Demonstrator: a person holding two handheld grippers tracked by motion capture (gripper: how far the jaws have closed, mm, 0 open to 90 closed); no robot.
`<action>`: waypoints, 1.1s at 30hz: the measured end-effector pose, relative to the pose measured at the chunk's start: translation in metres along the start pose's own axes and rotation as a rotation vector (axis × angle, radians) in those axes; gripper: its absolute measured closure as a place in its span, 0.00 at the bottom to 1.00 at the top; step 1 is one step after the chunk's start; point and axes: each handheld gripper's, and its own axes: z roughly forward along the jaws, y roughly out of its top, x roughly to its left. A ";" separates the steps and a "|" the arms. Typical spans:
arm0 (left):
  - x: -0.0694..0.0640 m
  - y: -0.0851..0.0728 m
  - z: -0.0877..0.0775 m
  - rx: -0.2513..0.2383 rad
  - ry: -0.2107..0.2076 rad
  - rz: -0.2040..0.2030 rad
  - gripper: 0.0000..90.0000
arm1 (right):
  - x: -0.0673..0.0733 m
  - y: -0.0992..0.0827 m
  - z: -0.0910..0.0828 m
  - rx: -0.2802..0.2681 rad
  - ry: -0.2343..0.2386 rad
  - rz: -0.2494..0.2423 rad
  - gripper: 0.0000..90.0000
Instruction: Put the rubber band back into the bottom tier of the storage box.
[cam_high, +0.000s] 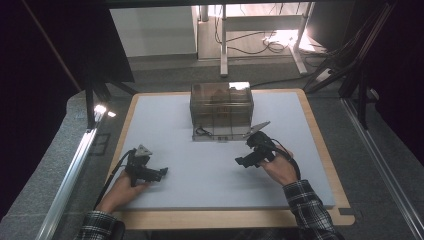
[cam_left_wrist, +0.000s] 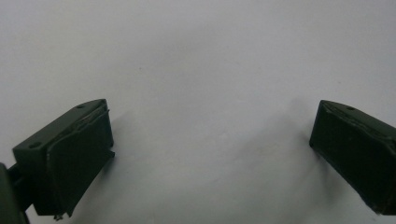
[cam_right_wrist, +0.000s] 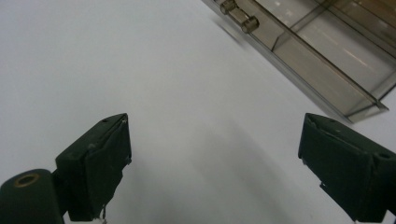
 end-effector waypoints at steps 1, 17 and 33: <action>0.000 0.000 0.000 0.000 0.000 0.000 0.00 | 0.000 -0.001 -0.001 0.002 -0.002 0.005 0.10; 0.000 0.000 0.000 -0.001 0.000 0.000 0.00 | -0.002 -0.022 -0.015 0.019 -0.021 0.017 0.08; 0.000 0.000 0.000 0.000 0.001 0.000 0.00 | -0.008 -0.058 -0.017 0.044 -0.019 0.040 0.07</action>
